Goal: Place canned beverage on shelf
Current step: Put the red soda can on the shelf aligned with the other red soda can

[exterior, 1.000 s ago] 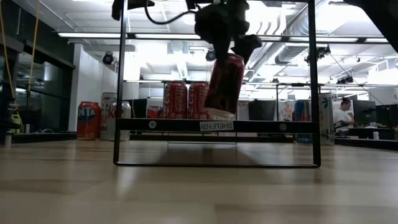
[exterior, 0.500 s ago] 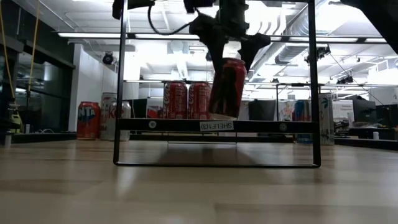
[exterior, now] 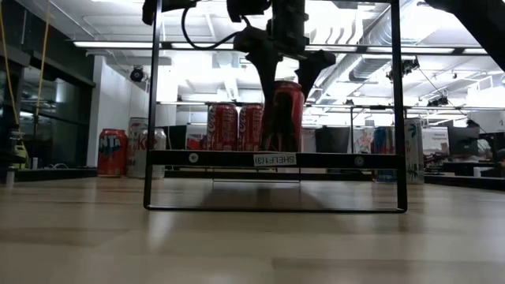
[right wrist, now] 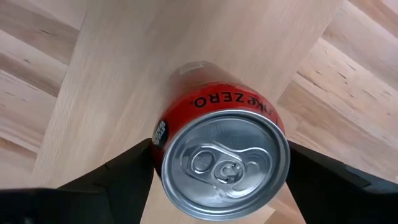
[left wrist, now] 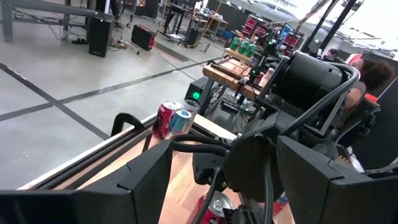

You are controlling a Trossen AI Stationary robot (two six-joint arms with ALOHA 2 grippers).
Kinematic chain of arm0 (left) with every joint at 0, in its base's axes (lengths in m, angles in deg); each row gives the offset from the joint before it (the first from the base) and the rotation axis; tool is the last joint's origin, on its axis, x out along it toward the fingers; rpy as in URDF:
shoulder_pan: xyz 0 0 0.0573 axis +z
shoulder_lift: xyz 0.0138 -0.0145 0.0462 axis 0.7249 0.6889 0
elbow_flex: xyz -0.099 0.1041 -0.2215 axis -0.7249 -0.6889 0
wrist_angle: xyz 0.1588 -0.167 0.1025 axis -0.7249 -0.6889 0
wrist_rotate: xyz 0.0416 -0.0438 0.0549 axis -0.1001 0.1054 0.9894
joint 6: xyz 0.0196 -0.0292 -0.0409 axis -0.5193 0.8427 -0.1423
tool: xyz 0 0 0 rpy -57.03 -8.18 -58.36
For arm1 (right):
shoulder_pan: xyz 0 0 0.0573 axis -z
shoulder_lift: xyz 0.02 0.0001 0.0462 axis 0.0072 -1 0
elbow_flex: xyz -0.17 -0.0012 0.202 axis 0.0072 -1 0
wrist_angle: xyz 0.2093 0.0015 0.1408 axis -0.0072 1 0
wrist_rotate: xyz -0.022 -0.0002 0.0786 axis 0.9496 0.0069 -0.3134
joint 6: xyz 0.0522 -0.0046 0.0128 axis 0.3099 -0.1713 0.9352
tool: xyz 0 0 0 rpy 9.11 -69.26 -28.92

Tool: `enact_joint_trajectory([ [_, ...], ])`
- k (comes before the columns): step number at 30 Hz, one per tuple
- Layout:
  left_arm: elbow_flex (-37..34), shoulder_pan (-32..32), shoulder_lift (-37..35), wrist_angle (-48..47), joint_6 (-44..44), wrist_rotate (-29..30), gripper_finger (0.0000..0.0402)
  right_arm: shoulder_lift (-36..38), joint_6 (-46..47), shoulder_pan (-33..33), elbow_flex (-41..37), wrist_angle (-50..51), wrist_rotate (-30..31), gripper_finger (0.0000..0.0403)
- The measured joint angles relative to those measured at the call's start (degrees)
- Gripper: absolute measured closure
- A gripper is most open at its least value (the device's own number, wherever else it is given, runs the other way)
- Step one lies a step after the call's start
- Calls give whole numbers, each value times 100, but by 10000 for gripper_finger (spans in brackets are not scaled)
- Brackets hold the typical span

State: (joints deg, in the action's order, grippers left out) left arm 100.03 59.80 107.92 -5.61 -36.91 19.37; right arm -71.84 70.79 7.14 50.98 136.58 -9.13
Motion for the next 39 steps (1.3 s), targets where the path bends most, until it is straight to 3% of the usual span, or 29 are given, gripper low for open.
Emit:
enact_joint_trajectory([
  [18, 0, 2, 0, 5, 6, 4, 163, 0, 354, 0, 0, -391, 13, 88],
  [39, 0, 2, 0, 3, 4, 4, 163, 0, 28, -15, 0, -233, 236, 88],
])
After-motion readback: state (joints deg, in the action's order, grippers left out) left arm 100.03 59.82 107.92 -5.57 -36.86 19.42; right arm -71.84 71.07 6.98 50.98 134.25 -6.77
